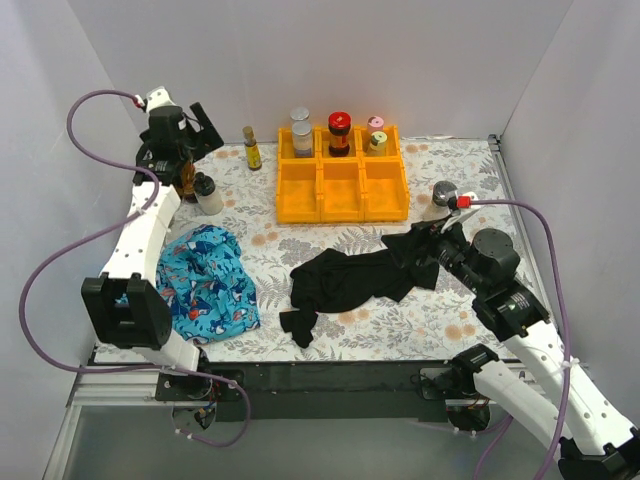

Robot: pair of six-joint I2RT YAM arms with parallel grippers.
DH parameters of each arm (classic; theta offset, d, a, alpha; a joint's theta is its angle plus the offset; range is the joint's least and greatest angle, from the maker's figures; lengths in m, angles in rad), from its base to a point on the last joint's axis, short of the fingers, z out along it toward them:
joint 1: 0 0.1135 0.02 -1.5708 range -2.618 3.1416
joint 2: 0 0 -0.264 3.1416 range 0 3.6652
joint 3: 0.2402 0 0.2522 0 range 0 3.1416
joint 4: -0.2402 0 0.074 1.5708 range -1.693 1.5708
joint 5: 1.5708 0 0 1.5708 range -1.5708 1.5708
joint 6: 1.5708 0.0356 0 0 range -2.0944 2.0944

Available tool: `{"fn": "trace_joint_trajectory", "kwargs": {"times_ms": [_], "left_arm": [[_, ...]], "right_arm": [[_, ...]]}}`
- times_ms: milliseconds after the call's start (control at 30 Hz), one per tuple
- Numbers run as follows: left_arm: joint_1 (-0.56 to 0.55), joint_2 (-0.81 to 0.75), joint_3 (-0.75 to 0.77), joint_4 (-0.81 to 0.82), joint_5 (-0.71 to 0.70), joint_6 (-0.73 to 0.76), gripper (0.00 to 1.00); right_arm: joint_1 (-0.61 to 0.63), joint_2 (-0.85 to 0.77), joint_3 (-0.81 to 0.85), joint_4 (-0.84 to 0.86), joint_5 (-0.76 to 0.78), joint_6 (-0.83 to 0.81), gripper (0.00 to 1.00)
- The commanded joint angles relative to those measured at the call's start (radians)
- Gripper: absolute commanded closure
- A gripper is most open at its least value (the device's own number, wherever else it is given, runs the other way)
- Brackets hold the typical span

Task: Organize the condiment bottles
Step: Pick up the bottle from the center of the board.

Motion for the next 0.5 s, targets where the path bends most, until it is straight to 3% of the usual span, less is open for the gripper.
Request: {"fn": "trace_joint_trajectory", "kwargs": {"times_ms": [0, 233, 467], "left_arm": [[0.07, 0.098, 0.119, -0.076, -0.018, -0.03, 0.05], [0.136, 0.25, 0.139, 0.027, -0.061, 0.04, 0.09], [0.18, 0.395, 0.205, 0.007, -0.124, 0.002, 0.1]], "right_arm": [[-0.004, -0.033, -0.064, 0.042, -0.001, 0.009, 0.06], [-0.004, -0.025, -0.135, 0.09, -0.018, 0.015, 0.05], [-0.002, 0.01, -0.127, 0.11, -0.037, 0.002, 0.05]]}}
